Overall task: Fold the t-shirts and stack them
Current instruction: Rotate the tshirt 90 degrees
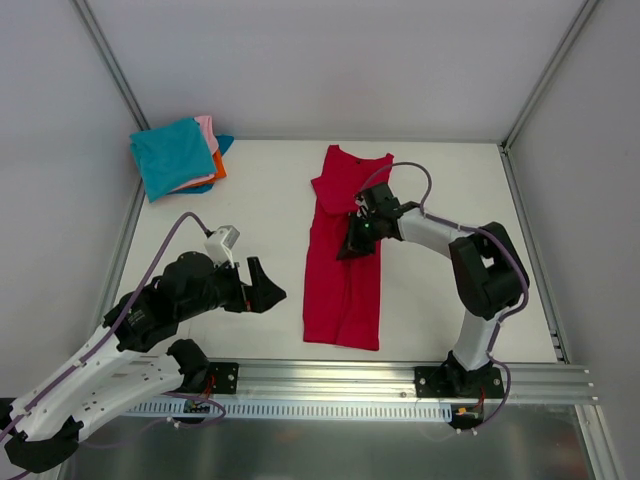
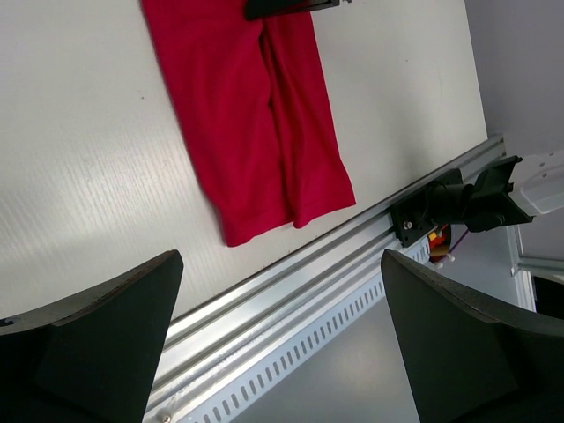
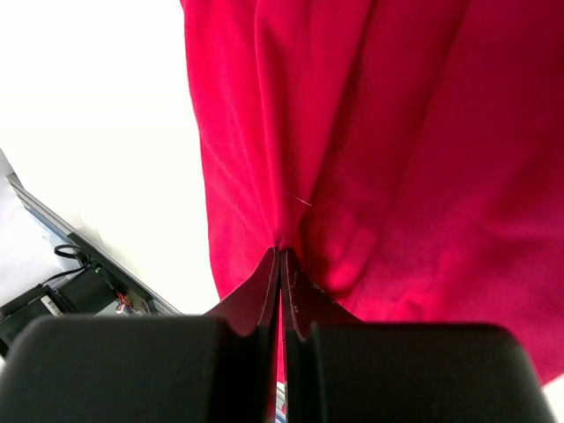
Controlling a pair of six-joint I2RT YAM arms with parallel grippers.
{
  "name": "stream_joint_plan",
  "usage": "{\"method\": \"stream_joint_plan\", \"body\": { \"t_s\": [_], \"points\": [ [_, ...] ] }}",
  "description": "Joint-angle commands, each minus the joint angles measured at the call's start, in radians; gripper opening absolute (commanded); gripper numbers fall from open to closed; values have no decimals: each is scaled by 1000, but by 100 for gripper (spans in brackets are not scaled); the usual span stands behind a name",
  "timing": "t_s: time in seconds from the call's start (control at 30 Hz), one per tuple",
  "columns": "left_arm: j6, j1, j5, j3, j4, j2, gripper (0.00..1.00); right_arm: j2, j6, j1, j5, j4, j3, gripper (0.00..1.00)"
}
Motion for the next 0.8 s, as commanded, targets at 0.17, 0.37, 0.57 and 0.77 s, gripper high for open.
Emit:
{"method": "stream_joint_plan", "body": {
  "t_s": [0.17,0.37,0.57,0.77],
  "points": [
    [13,1,-12,-2,-1,-10,99,-80,-14,-7,41,-30,-83,0],
    [9,1,-11,0,-2,-10,99,-88,-18,-7,50,-22,-119,0],
    [9,1,-9,-3,-7,-10,99,-128,-21,-7,101,-39,-141,99],
    [8,1,75,-68,71,-13,98,-327,-50,-7,182,-152,-141,99]
  ]
}}
